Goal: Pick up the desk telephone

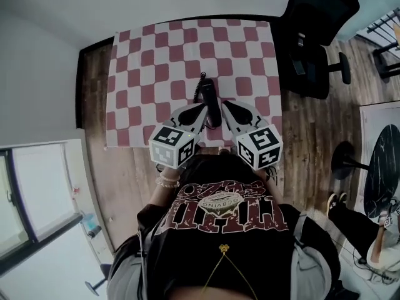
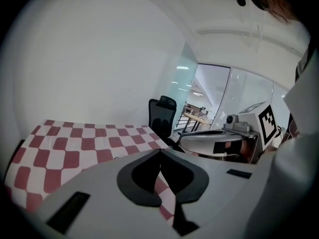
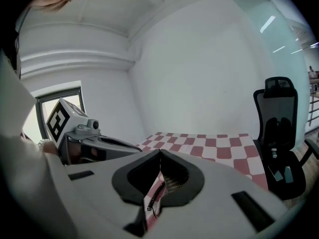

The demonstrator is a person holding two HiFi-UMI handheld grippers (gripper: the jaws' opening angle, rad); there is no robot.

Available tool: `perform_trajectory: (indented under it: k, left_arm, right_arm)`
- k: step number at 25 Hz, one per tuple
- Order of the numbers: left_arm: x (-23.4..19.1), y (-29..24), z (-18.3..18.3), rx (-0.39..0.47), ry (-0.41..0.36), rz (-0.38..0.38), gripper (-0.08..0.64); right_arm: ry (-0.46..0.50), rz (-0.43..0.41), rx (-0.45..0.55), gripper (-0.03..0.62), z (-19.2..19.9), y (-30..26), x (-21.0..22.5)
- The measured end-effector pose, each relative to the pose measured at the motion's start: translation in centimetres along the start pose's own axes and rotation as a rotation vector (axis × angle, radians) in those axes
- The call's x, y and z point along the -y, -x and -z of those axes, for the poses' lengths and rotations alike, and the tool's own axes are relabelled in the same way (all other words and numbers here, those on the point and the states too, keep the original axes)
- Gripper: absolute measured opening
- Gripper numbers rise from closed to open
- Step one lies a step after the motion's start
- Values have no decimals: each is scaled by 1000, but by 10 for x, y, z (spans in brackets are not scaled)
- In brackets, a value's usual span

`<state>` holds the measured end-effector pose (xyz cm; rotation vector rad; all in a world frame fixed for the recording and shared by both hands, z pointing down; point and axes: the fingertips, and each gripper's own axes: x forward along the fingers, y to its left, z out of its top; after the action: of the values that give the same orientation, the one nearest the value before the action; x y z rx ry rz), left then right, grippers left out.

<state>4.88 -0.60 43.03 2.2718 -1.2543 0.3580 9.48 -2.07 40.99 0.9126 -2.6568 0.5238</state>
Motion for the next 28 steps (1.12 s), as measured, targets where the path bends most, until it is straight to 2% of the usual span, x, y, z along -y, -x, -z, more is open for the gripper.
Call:
perform_trajectory:
  k: [3,6,16,28]
  left_arm:
    - [-17,-3,-6,-2,-22,25,8]
    - [-31,-5,-7,-20,-11,72,8]
    - [-69,-2,5,-101,-1,168,8]
    - [-100,6,19,-169,-21,276,8]
  right_arm:
    - [-18,48,-6,20,-2,-15,5]
    - [-39,94,-20,19,0,-30,8]
    - [-89,178,-77,20,12,-72,5]
    - [-110,333,-178,20,52,-90,17]
